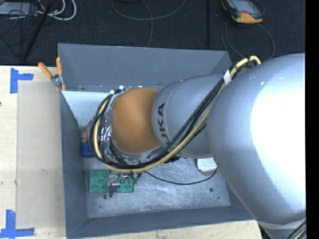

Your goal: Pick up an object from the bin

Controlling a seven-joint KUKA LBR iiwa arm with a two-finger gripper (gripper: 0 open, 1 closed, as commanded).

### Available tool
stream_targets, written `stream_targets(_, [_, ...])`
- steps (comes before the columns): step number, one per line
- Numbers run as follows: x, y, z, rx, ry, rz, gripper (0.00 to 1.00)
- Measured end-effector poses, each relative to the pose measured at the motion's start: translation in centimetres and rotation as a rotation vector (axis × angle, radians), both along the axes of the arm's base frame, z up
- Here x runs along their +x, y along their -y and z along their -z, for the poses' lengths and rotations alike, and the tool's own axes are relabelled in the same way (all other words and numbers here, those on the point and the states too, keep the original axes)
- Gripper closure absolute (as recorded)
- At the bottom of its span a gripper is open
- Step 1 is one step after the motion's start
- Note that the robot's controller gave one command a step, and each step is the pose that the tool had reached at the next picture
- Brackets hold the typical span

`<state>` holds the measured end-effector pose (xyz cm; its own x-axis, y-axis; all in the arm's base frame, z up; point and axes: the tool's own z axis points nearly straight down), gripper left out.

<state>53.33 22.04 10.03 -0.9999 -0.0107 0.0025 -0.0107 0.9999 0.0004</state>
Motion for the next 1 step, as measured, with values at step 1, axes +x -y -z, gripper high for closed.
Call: stream_targets(1, [-0.18,1.80,0.12,-0.002,-0.001,0.038,0.00])
